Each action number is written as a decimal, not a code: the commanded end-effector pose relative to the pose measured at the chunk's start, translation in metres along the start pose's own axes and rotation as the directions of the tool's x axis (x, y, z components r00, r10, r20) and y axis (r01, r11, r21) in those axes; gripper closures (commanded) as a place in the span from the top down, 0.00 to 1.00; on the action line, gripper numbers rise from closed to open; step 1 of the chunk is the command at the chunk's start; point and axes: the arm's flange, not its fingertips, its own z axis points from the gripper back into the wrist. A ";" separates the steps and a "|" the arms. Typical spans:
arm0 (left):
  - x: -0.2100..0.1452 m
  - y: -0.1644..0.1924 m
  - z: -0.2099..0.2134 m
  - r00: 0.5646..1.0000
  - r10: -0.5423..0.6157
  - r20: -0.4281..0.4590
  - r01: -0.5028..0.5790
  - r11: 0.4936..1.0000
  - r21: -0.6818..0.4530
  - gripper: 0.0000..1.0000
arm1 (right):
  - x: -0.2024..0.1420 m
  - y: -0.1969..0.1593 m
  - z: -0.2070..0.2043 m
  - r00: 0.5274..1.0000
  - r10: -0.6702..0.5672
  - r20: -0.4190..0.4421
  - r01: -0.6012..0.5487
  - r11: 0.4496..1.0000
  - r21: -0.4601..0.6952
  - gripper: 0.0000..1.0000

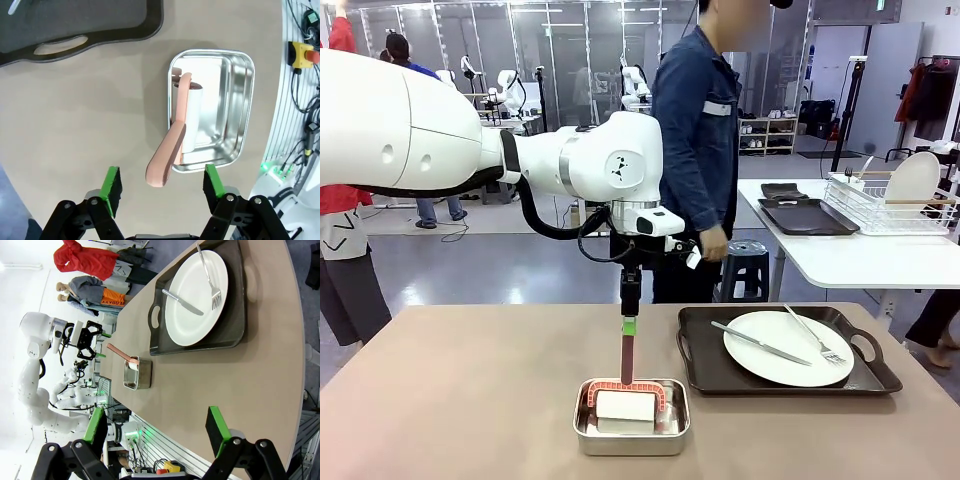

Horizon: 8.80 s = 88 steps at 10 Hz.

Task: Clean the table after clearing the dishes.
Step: When the right (or left) Handle tray is removed, use the right hand (or left hand) to clean the right (or left) side of the table with the Lint Roller.

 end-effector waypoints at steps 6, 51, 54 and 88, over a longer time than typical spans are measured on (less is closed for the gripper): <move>-0.159 -0.032 0.144 0.779 0.579 0.240 -0.490 0.801 -0.344 0.83 | -0.002 0.003 0.001 1.000 0.002 0.007 -0.002 1.000 0.009 1.00; -0.625 -0.258 -0.089 -0.488 0.799 0.351 -0.387 0.162 -0.908 0.83 | 0.021 0.331 -0.341 0.366 0.528 -0.766 -0.859 0.509 -0.060 1.00; -0.625 -0.258 -0.089 -0.488 0.799 0.351 -0.387 0.162 -0.908 0.83 | -0.044 0.321 -0.426 0.151 0.499 -0.853 -0.927 0.371 0.053 1.00; -0.625 -0.258 -0.089 -0.488 0.799 0.351 -0.387 0.162 -0.908 0.83 | -0.059 0.265 -0.664 -0.354 0.455 -0.817 -0.760 0.369 0.535 0.18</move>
